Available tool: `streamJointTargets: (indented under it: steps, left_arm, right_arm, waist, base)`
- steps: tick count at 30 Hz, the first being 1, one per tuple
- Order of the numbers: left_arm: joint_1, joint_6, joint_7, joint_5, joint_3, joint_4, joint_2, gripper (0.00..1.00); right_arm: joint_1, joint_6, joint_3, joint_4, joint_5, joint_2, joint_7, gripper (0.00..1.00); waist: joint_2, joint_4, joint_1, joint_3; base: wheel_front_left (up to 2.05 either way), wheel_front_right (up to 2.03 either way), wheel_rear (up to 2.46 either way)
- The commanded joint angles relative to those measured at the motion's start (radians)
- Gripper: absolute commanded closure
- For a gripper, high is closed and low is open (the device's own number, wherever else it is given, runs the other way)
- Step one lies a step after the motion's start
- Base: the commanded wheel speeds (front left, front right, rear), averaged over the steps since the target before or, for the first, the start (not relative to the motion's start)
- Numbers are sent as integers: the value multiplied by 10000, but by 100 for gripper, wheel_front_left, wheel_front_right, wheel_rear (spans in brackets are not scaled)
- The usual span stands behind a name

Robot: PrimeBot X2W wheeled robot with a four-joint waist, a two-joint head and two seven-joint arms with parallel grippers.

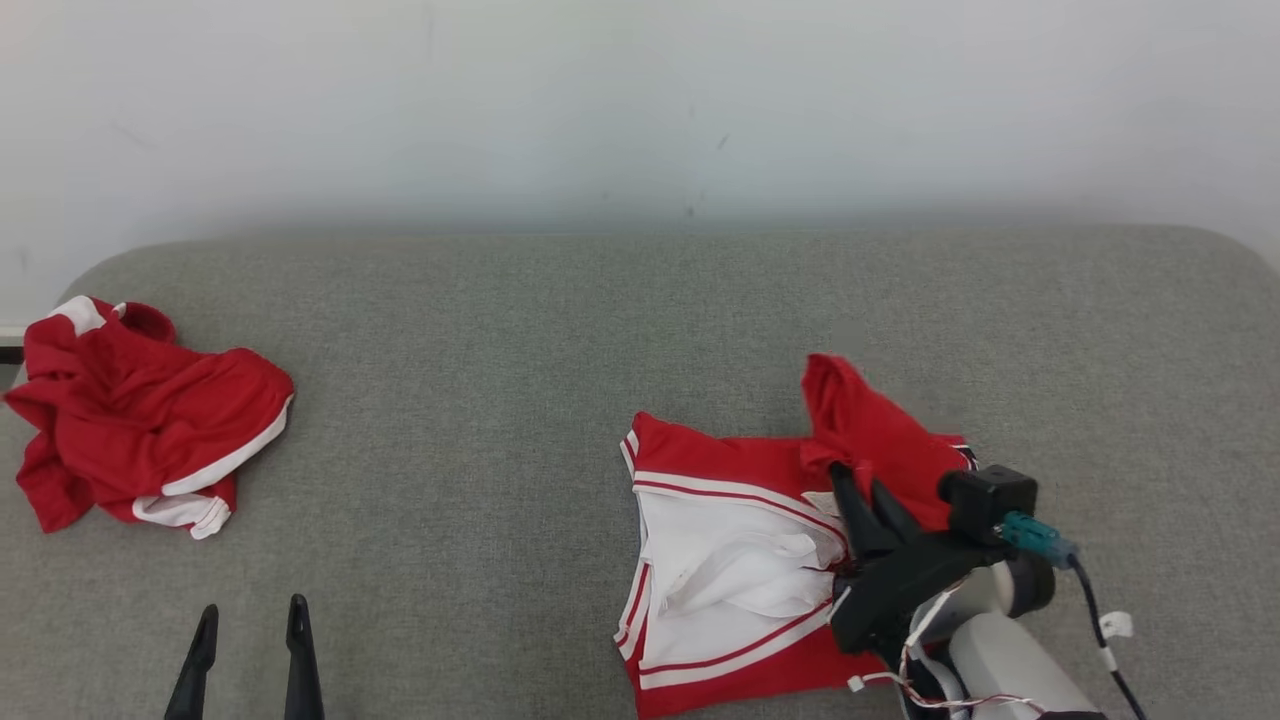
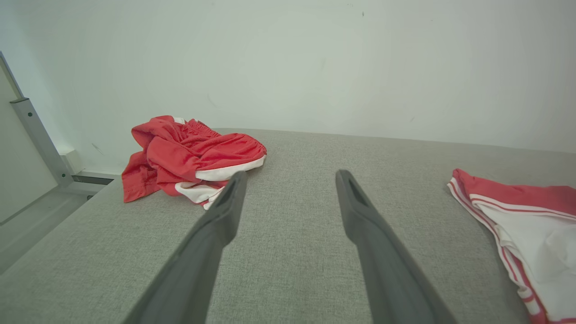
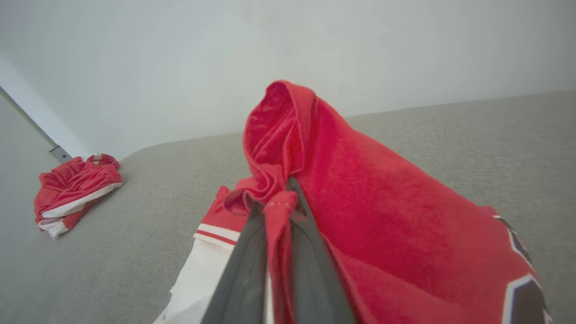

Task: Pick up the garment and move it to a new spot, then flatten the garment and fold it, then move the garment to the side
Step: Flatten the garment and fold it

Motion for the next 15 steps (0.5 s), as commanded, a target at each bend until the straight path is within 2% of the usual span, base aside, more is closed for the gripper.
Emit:
streamJointTargets:
  steps: [1,8,15]
  left_arm:
    - [-93,11,-31,-99,-29,41,3,0]
    - [-237,11,-31,-153,-202,181,-8,0]
    - [-343,11,-31,-203,-335,314,-8,0]
  right_arm:
    - [91,-24,91,-59,-8,170,34,100]
    - [97,-25,507,266,-68,764,8,100]
    - [-201,-25,743,954,-97,973,-179,100]
  waist:
    - [0,117,-1,3]
    - [0,488,-1,17]
    - [0,691,-1,74]
  base:
    - [0,0,0]
    - [0,0,0]
    - [0,0,0]
